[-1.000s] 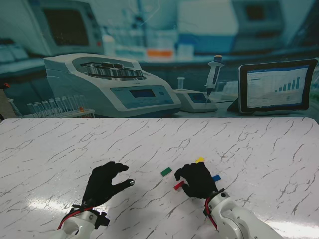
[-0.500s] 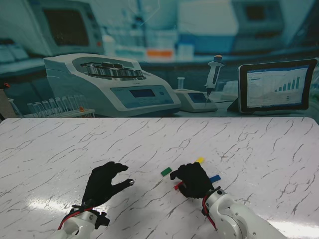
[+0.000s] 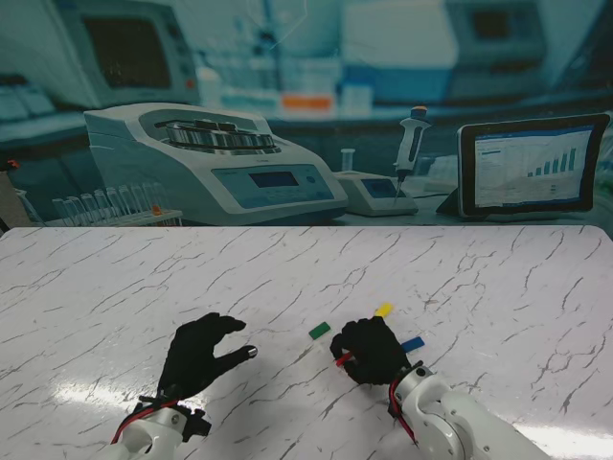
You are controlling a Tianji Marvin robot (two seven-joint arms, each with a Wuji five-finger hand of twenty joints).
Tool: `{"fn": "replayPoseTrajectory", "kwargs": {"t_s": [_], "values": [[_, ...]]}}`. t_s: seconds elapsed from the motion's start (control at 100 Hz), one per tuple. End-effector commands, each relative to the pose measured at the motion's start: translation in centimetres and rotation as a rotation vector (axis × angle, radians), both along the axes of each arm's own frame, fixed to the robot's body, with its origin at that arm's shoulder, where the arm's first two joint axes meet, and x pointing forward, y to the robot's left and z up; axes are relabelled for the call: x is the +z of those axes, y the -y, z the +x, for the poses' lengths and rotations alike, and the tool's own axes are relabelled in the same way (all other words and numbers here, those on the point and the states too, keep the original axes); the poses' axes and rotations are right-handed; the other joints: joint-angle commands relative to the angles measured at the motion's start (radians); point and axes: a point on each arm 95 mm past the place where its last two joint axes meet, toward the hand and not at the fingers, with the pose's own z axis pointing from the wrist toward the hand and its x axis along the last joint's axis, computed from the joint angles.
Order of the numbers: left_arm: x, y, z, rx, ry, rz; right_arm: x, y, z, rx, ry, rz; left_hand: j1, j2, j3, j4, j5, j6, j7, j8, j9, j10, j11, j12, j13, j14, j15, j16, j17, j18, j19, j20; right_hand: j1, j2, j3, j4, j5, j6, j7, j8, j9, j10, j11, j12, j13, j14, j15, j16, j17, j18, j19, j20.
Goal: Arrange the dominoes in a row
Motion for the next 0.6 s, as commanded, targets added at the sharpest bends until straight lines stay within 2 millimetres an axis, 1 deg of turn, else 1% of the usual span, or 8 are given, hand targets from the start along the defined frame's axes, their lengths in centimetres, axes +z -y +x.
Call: {"fn": "replayPoseTrajectory", "kwargs": {"t_s": [0.0, 0.07, 0.18, 0.29, 0.44, 0.51, 0.59], "values": [[-0.23, 0.47, -0.3, -0.023, -0.005, -0.023, -0.56, -0.27, -0.52, 0.004, -0.009, 0.006, 0.011, 0.014, -0.021, -0.015, 0.02, -0.034, 0.01, 0.013, 0.029, -0.014, 0.016, 0.012, 0.009, 0.0, 0.014, 0.011, 0.001, 0.006, 0.033, 0.018, 0.023, -0.013, -0.025, -0.03, 0.03, -0.043, 0.044, 0.022, -0.005, 0.003, 0.023, 0.005, -0.007, 0.0, 0.015, -0.002, -0.016, 0.064, -0.007, 0.009], [-0.25, 0.47, -0.31, -0.023, -0.005, -0.024, -0.57, -0.27, -0.55, 0.002, -0.009, 0.01, 0.01, 0.014, -0.021, -0.015, 0.019, -0.034, 0.011, 0.014, 0.029, -0.014, 0.016, 0.012, 0.009, 0.0, 0.014, 0.011, 0.002, 0.006, 0.034, 0.019, 0.017, -0.005, -0.031, -0.027, 0.051, -0.056, 0.064, 0.029, -0.004, 0.005, 0.024, 0.006, -0.009, 0.002, 0.015, -0.001, -0.016, 0.064, -0.007, 0.009], [-0.26, 0.46, -0.32, -0.021, -0.004, -0.025, -0.58, -0.27, -0.58, 0.002, -0.007, 0.014, 0.008, 0.014, -0.021, -0.015, 0.017, -0.033, 0.01, 0.014, 0.028, -0.011, 0.015, 0.013, 0.008, 0.001, 0.014, 0.011, 0.001, 0.008, 0.035, 0.019, 0.012, -0.007, -0.033, -0.015, 0.068, -0.081, 0.075, 0.022, -0.004, 0.006, 0.023, 0.005, -0.009, 0.002, 0.016, 0.0, -0.018, 0.064, -0.008, 0.009], [-0.28, 0.45, -0.3, -0.02, -0.002, -0.026, -0.71, -0.32, -0.59, -0.002, -0.001, 0.028, 0.006, 0.013, -0.021, -0.015, 0.017, -0.033, 0.011, 0.014, 0.028, -0.012, 0.015, 0.013, 0.009, 0.002, 0.014, 0.012, 0.002, 0.007, 0.037, 0.02, -0.017, -0.03, 0.01, 0.011, 0.077, -0.092, 0.086, 0.028, -0.003, 0.006, 0.022, 0.006, -0.009, 0.002, 0.015, 0.001, -0.02, 0.067, -0.015, 0.01], [-0.3, 0.44, -0.31, -0.019, -0.004, -0.028, -0.76, -0.41, -0.57, -0.007, 0.013, 0.035, 0.004, 0.014, -0.021, -0.015, 0.017, -0.03, 0.011, 0.014, 0.028, -0.008, 0.016, 0.013, 0.009, 0.005, 0.015, 0.012, 0.003, 0.009, 0.039, 0.021, -0.067, -0.075, 0.098, 0.051, 0.096, -0.109, 0.074, 0.076, -0.005, 0.001, 0.017, 0.004, -0.015, 0.002, 0.007, -0.001, -0.034, 0.075, -0.032, 0.014], [-0.31, 0.45, -0.33, -0.018, -0.005, -0.03, -0.73, -0.5, -0.54, -0.01, 0.027, 0.038, 0.003, 0.013, -0.021, -0.015, 0.018, -0.029, 0.011, 0.014, 0.028, -0.007, 0.016, 0.013, 0.01, 0.006, 0.016, 0.013, 0.004, 0.009, 0.04, 0.021, -0.081, -0.087, 0.115, 0.066, 0.103, -0.12, 0.068, 0.09, -0.014, 0.001, 0.017, 0.006, -0.023, 0.001, 0.002, -0.003, -0.041, 0.076, -0.038, 0.015], [-0.32, 0.45, -0.35, -0.018, -0.007, -0.031, -0.54, -0.56, -0.54, -0.013, 0.039, 0.042, 0.003, 0.013, -0.021, -0.015, 0.018, -0.027, 0.011, 0.014, 0.028, -0.006, 0.016, 0.013, 0.01, 0.007, 0.016, 0.013, 0.003, 0.01, 0.041, 0.022, -0.087, -0.094, 0.121, 0.073, 0.107, -0.13, 0.063, 0.096, -0.021, 0.001, 0.015, 0.007, -0.031, 0.0, -0.004, -0.005, -0.051, 0.078, -0.044, 0.015]]}}
